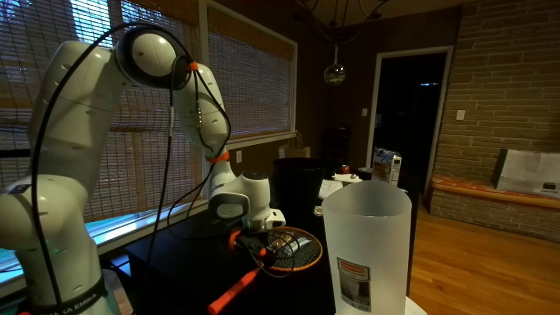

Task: Use the tennis racket to move the object

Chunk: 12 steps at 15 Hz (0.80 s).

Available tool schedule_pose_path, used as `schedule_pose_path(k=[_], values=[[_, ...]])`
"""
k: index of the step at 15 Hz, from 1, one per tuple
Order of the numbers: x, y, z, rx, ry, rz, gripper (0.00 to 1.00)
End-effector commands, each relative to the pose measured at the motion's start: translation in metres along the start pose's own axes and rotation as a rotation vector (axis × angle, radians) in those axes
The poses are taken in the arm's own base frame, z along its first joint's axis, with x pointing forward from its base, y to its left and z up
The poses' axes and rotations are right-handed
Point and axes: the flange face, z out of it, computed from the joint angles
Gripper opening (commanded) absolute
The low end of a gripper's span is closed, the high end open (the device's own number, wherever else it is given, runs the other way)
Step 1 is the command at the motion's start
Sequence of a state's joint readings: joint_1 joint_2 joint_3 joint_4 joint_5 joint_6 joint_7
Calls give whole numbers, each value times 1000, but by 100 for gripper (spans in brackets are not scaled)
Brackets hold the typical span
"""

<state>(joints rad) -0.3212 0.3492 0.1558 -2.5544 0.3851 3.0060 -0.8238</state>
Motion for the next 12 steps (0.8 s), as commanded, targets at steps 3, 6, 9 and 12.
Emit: schedule_pose_path(k=[3, 6, 9, 12], values=[[7, 4, 5, -9, 5, 10, 63], [9, 6, 6, -9, 9, 10, 68], [11, 7, 8, -9, 11, 12, 69], [12, 9, 9, -10, 11, 14, 66]])
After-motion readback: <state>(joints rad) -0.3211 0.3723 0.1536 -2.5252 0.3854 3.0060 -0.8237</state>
